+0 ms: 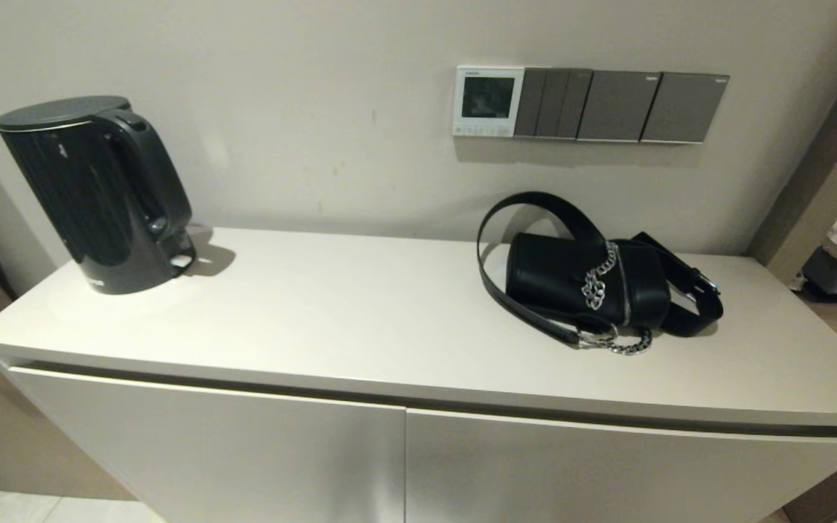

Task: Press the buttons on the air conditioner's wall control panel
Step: Turn on the central air conditioner

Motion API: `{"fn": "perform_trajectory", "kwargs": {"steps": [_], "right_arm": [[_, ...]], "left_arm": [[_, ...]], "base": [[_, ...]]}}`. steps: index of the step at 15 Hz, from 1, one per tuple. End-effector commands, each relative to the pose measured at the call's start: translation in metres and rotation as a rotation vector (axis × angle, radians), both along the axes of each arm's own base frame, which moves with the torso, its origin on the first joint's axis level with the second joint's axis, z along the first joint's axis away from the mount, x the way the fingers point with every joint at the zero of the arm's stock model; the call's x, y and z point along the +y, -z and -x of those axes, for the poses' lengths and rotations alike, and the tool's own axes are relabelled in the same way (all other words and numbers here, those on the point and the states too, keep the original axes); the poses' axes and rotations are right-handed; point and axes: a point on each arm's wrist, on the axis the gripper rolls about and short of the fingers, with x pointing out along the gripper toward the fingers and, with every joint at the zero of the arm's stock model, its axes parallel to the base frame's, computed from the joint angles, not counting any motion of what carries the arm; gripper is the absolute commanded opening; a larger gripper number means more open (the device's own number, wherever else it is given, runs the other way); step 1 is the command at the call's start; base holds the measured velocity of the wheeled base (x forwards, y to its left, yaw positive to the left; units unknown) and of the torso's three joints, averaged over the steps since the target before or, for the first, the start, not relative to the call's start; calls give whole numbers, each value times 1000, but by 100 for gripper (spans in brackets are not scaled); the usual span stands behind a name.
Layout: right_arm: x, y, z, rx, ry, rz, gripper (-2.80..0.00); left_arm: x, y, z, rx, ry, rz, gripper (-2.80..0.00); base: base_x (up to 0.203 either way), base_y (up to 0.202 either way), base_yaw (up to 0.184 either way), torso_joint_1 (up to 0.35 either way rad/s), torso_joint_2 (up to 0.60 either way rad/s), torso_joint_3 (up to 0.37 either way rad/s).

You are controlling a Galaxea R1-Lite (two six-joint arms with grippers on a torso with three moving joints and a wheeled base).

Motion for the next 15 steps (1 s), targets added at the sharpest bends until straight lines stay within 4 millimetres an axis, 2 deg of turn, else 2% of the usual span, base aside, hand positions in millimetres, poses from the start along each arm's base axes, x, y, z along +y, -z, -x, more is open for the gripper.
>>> {"fn": "perform_trajectory", "kwargs": {"steps": [1, 15], "right_arm": [[0, 0, 0, 0, -1, 0, -280], [0, -2, 0, -15, 3, 17, -280]], "left_arm": [[0, 0, 0, -1, 0, 0, -280], [0, 0, 0, -1, 0, 0, -280]], "base": [[0, 0, 0, 0, 0, 0], [0, 0, 0, 0, 0, 0]]}}
